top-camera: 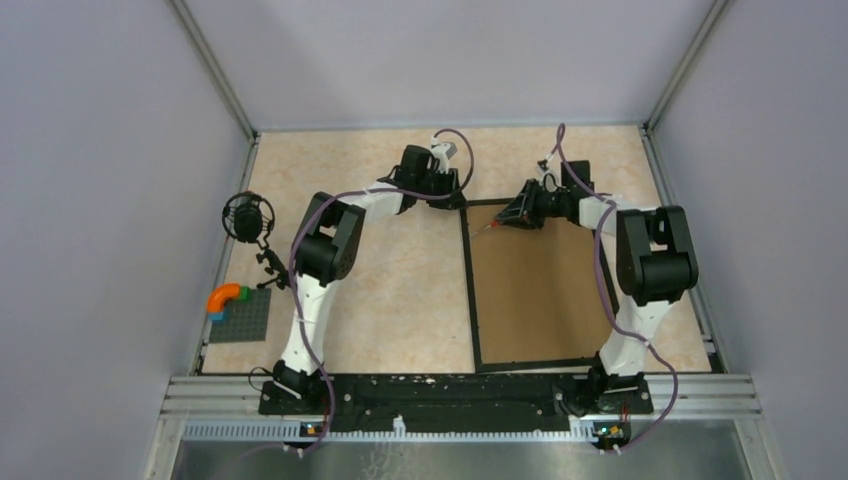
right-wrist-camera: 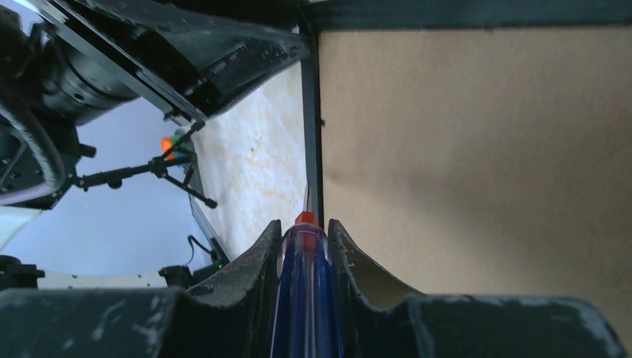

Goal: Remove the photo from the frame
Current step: Release the photo frame item from the photo frame.

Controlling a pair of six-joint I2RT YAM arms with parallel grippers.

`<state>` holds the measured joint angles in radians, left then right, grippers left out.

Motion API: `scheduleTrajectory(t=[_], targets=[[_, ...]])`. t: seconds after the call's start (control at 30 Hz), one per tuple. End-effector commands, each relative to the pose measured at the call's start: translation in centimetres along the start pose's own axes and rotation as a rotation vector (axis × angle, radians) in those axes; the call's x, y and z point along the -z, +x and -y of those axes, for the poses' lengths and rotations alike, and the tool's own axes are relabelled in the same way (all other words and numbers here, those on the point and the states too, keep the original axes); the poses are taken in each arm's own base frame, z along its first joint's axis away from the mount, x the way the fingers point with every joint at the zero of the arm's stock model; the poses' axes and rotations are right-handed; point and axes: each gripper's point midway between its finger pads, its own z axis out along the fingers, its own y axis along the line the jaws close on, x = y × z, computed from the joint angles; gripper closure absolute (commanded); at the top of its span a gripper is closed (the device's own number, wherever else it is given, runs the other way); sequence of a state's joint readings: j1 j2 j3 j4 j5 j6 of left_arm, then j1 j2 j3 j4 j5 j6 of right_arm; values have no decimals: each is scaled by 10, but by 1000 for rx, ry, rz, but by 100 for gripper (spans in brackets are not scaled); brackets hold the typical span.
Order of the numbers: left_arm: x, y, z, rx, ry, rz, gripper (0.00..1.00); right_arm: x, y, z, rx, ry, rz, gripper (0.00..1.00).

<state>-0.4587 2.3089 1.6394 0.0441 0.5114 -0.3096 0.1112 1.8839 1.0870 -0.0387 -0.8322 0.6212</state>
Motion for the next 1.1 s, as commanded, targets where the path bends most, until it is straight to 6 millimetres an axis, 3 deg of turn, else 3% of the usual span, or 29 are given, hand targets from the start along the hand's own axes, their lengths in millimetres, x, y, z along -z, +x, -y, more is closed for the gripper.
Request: scheduleTrajectory(t=[0.0, 0.2, 0.53, 1.07], targets=[[-7, 38, -18, 2, -51, -108, 58, 8, -44, -22, 89, -67, 94, 100], [-3, 55, -18, 39, -54, -144, 64, 7, -63, -9, 102, -40, 143, 100], [-3, 64, -16, 59, -53, -160, 66, -3, -66, 9, 96, 18, 171, 100], [-7, 67, -16, 72, -47, -165, 67, -19, -39, 15, 58, 8, 109, 100]])
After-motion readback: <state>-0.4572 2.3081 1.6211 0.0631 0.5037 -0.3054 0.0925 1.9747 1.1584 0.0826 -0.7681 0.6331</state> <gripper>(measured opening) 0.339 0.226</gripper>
